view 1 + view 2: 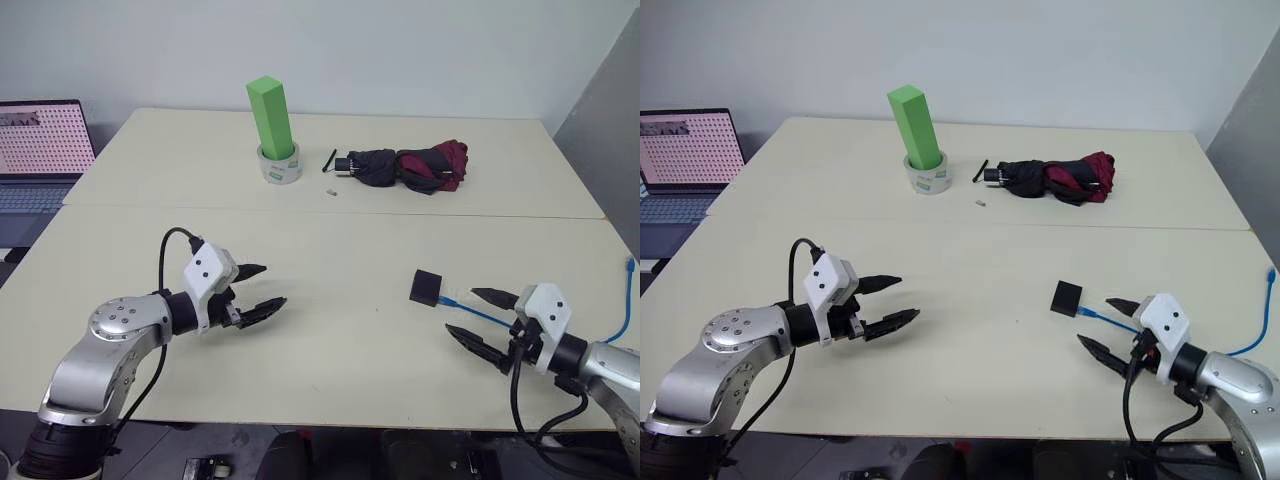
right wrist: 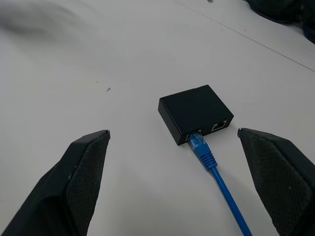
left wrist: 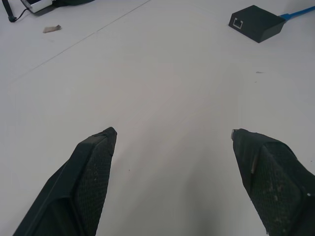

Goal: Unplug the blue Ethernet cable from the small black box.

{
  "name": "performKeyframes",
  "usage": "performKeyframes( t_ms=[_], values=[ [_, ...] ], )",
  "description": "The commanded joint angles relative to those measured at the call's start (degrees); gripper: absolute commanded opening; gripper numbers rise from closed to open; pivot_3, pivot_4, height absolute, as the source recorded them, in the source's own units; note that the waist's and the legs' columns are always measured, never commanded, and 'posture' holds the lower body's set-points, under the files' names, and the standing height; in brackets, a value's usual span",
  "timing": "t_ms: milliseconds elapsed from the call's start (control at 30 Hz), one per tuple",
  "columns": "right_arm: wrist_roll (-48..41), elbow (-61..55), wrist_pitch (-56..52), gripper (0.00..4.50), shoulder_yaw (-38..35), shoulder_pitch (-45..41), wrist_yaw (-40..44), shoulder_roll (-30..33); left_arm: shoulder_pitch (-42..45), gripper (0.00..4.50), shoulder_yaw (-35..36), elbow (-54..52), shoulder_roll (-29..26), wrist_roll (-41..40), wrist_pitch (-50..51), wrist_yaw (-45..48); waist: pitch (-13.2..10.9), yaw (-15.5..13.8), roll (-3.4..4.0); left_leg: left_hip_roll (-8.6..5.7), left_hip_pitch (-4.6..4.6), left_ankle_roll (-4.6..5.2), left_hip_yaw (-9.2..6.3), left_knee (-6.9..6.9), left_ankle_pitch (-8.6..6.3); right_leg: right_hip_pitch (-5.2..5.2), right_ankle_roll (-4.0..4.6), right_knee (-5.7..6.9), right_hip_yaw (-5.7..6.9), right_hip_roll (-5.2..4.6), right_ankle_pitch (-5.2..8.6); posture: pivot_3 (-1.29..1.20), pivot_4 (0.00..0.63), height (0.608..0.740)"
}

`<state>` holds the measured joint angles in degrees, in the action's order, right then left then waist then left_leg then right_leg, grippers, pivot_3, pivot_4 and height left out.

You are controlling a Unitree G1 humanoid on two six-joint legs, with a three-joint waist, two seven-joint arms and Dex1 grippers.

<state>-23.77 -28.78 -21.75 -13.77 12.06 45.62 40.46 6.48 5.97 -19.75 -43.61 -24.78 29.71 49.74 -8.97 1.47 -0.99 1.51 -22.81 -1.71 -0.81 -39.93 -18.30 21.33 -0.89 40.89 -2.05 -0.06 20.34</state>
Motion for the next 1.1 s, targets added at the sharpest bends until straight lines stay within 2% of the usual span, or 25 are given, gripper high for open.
performKeyframes(
  t_ms=[33,567,833,967,1100],
  values=[
    [-0.67,-0.94,0.68,4.42,-2.0,0.12,0.41,0.85,-0.02,3.97,1.41,-2.49,-0.75,-1.41,-0.54,1.05,0.0,0.0,0.0,0.0,0.0,0.0,0.0,0.0,0.0,0.0,0.0,0.0,0.0,0.0,0.0,0.0,0.15,0.74],
    [0.87,-1.8,-0.85,4.42,-0.31,-0.88,-1.23,0.88,0.75,3.97,-0.07,-3.15,-0.18,-1.24,-0.38,1.55,0.0,-0.01,0.0,0.0,0.0,-0.01,0.0,0.0,0.01,0.0,0.0,0.0,-0.01,0.0,0.0,0.0,0.15,0.74],
    [4.64,-0.62,-4.8,4.42,5.72,-3.95,-4.96,0.16,3.54,3.97,-4.54,-5.36,-1.09,-5.17,1.59,7.95,0.0,-0.03,0.0,-0.01,0.0,-0.16,0.02,-0.01,0.09,0.0,0.0,0.0,-0.02,0.0,0.0,0.0,0.15,0.74],
    [6.84,3.31,-3.65,4.42,8.79,-6.59,-5.25,-0.73,5.17,3.97,-6.56,-6.63,-1.51,-6.85,2.88,10.84,0.0,0.05,0.01,-0.01,0.01,-0.17,0.03,-0.01,0.1,0.01,0.0,0.0,-0.06,0.03,0.0,0.0,0.15,0.74],
    [8.79,11.35,-1.19,4.42,11.11,-11.16,-1.98,0.79,6.22,3.97,-10.07,-5.12,-2.18,-2.45,-0.47,12.37,-0.01,0.02,0.02,-0.03,0.01,-0.17,0.04,-0.02,0.1,0.0,0.0,-0.01,-0.08,0.04,0.0,0.0,0.15,0.74]
  ],
)
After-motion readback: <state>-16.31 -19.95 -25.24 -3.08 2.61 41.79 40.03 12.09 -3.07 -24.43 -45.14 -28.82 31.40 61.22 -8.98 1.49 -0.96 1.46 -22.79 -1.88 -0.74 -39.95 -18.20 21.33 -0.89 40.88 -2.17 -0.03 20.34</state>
